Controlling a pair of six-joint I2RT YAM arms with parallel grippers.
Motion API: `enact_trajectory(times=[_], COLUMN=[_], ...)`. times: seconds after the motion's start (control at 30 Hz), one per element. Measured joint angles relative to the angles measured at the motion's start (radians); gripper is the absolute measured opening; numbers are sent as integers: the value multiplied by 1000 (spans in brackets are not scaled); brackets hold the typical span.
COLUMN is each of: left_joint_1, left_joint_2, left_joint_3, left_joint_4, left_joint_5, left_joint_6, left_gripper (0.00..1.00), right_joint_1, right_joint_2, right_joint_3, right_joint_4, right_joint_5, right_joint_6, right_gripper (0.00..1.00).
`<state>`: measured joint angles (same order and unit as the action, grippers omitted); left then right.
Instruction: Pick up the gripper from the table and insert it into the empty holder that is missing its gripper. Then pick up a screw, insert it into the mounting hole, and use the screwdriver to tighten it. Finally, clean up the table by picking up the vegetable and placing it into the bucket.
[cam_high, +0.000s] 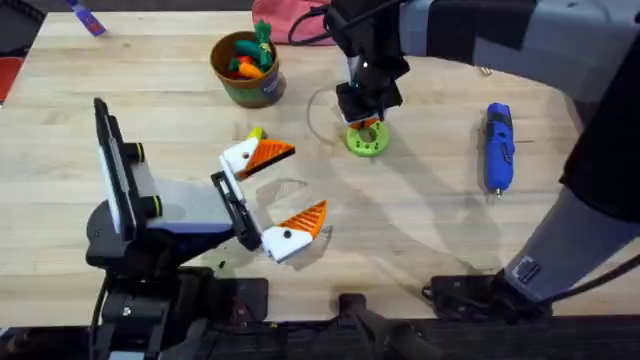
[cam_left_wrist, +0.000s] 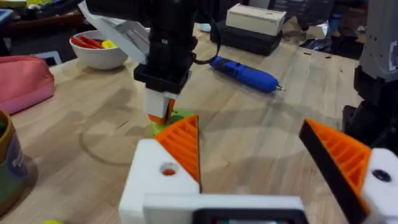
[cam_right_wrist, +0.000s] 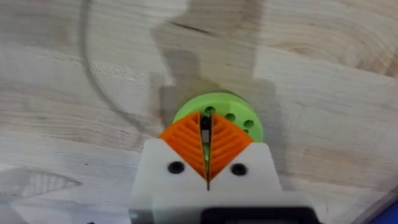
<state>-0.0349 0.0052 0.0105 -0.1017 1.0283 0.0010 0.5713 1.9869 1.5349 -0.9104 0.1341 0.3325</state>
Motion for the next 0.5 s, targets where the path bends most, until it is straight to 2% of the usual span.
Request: enact_trajectory(times=[0.23, 0.33, 0.5], left_joint_1=[0, 0, 0], left_joint_2=[0, 0, 0], left_joint_3=[0, 0, 0], left_joint_4=[0, 0, 0], left_joint_5=[0, 0, 0], left_joint_6=[0, 0, 0], left_gripper=[985, 985, 985], right_joint_1=[0, 3, 29], right_joint_2=[-34, -87, -177], right_joint_3=[24, 73, 225], right_joint_4=[-79, -158, -250], right_joint_5=[0, 0, 0], right_joint_6=[0, 0, -8], right_gripper=[6, 6, 6])
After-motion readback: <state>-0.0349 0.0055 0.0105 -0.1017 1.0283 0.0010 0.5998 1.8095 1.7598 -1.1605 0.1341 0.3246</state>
